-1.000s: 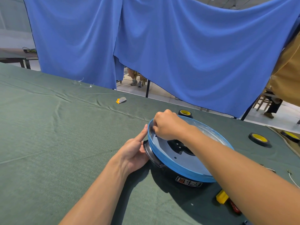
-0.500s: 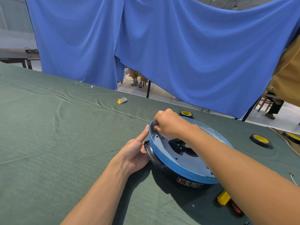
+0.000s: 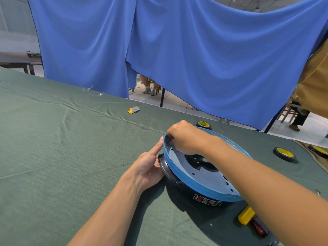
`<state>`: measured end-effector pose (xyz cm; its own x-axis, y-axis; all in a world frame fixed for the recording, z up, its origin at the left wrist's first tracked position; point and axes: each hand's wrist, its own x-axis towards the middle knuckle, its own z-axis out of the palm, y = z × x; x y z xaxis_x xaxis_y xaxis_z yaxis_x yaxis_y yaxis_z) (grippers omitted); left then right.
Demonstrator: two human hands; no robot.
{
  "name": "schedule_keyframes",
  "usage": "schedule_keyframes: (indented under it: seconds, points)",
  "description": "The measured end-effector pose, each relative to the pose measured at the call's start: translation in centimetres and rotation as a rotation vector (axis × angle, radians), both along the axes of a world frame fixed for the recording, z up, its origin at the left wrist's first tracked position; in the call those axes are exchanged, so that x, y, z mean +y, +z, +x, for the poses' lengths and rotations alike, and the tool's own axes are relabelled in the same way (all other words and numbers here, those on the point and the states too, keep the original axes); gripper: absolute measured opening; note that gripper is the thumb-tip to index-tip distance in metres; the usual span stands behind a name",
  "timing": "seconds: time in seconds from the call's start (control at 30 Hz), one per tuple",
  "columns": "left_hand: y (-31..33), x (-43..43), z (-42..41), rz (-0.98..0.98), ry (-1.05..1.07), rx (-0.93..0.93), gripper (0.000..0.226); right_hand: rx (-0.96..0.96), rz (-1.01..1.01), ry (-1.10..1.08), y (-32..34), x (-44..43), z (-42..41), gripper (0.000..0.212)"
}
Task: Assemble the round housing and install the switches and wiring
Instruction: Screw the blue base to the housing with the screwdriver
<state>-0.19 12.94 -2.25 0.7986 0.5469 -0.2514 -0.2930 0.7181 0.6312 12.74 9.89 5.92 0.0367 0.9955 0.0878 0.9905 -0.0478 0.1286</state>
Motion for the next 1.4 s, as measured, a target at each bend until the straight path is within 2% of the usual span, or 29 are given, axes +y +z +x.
schedule_keyframes:
  seconds: [0.13, 0.4, 0.63, 0.8, 0.93, 1.17, 1.3, 1.4]
  points:
    - [0.2, -0.2, -0.1, 0.013, -0.006, 0.010, 0.064, 0.039, 0.013, 0.008, -0.2, -0.2, -0.1, 0.012]
    - [0.5, -0.4, -0.3, 0.047, -0.039, 0.012, 0.072, 0.009, -0.028, -0.013, 0.0, -0.2, -0.7, 0.004]
    - [0.6, -0.6, -0.4, 0.049, -0.028, 0.008, 0.074, 0.142, 0.010, 0.006, 0.4, -0.9, 0.0, 0.015]
    - [0.7, -0.7, -0.4, 0.059, -0.019, 0.015, 0.073, 0.057, -0.006, 0.003, -0.2, -0.7, -0.2, 0.016]
    - [0.7, -0.8, -0.5, 0.070, -0.019, 0.029, 0.071, 0.093, 0.024, -0.029, -0.2, -0.6, -0.3, 0.014]
    - [1.4, -0.3, -1.0, 0.116, -0.059, 0.148, 0.066, 0.211, 0.055, 0.012, 0.0, -1.6, -0.5, 0.014]
    - [1.8, -0.1, -1.7, 0.190, -0.084, 0.286, 0.084, 0.205, 0.055, 0.027, 0.1, -2.7, -1.2, 0.018]
    - [2.1, -0.7, -2.3, 0.216, -0.098, 0.367, 0.085, 0.188, 0.020, 0.022, 0.3, -3.5, -1.9, 0.021]
